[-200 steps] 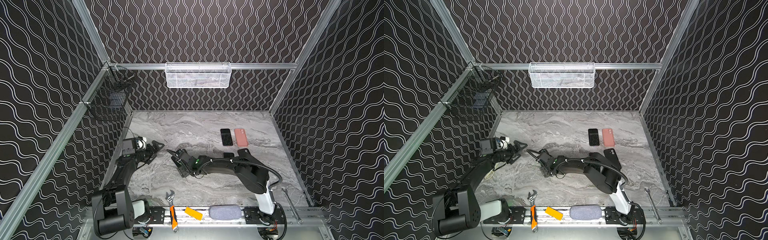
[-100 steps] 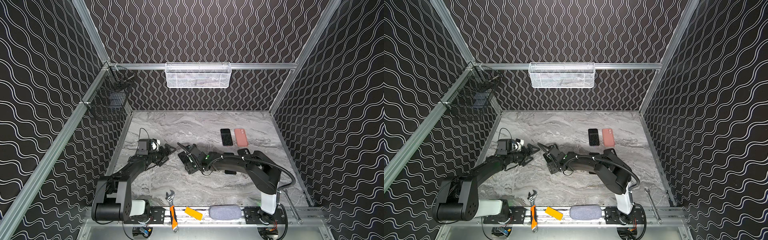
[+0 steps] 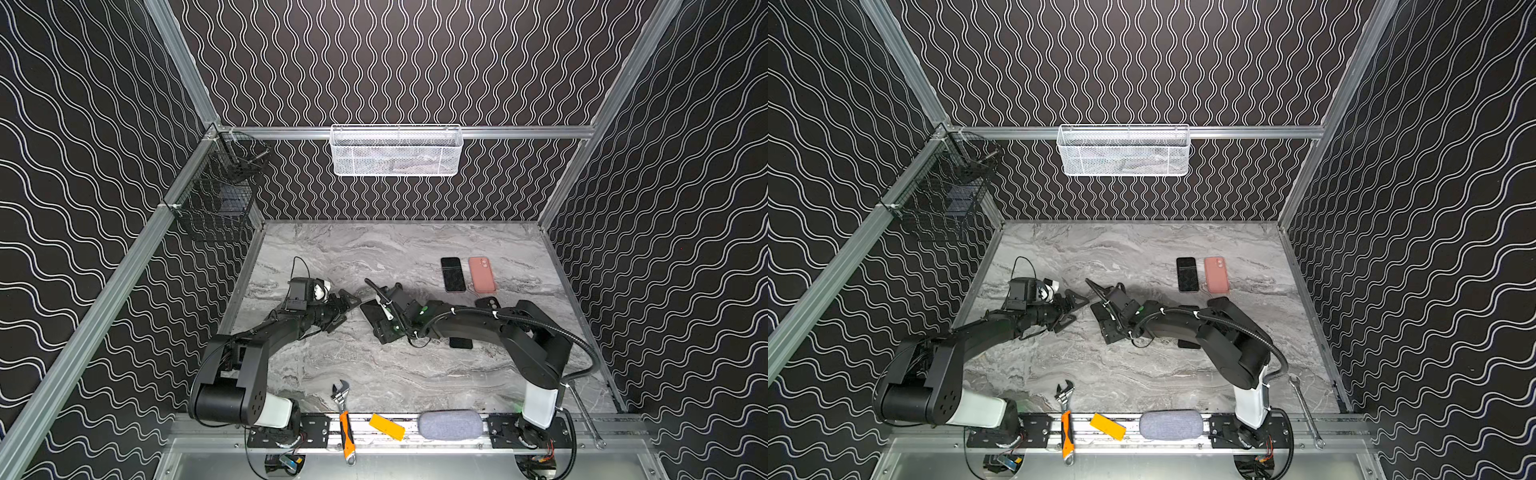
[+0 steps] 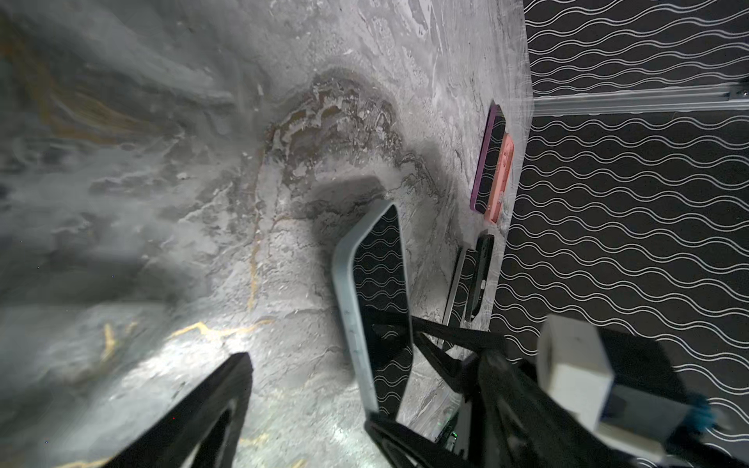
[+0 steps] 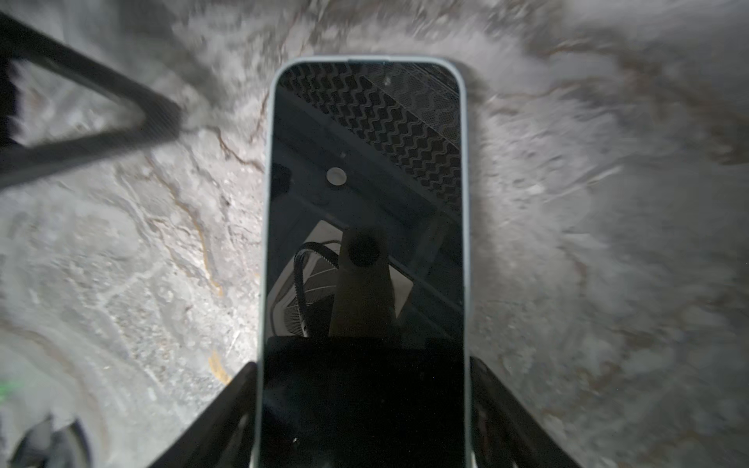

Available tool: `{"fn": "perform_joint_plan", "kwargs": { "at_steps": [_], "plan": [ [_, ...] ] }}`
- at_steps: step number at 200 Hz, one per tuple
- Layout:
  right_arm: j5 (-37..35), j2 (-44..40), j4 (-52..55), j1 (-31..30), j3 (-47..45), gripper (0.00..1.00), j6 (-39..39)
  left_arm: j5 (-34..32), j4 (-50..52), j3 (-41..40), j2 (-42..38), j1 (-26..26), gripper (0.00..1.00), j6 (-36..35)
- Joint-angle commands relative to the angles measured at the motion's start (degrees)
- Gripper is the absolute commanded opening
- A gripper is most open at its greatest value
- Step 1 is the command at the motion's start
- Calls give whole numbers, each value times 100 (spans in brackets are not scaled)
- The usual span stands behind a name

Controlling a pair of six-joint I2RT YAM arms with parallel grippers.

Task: Take the phone out of the phone case
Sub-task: Pick up the phone from the center of the table, then pass the phone.

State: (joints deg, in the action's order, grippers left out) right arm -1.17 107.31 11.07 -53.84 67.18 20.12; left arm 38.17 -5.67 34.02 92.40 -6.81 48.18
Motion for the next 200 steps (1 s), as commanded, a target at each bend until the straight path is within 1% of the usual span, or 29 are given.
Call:
{"fn": "perform_joint_plan", "kwargs": {
  "at_steps": [1, 39, 67, 82, 98, 115, 140, 200],
  "plan": [
    [308, -156, -404, 62, -25, 56, 128, 16, -485, -18, 99, -96, 89, 216],
    [634, -306, -522, 136, -74, 55, 271, 39, -918, 2, 284, -306, 83, 507],
    [689, -366, -527, 137, -55, 55, 295, 83, -1277, 6, 383, -445, 78, 775],
    [747, -407, -561, 160, -77, 55, 321, 85, -1411, 17, 409, -518, 70, 876],
    [800, -438, -556, 172, -67, 55, 352, 59, -1507, 26, 432, -583, 65, 967],
    [836, -463, -577, 173, -72, 54, 366, 59, -1644, 26, 458, -642, 53, 1064],
    [847, -498, -579, 173, -73, 54, 377, 76, -1850, 2, 528, -719, 43, 1227],
    [822, -553, -570, 190, -124, 53, 375, 38, -2104, -34, 533, -834, 29, 1437]
  ]
}}
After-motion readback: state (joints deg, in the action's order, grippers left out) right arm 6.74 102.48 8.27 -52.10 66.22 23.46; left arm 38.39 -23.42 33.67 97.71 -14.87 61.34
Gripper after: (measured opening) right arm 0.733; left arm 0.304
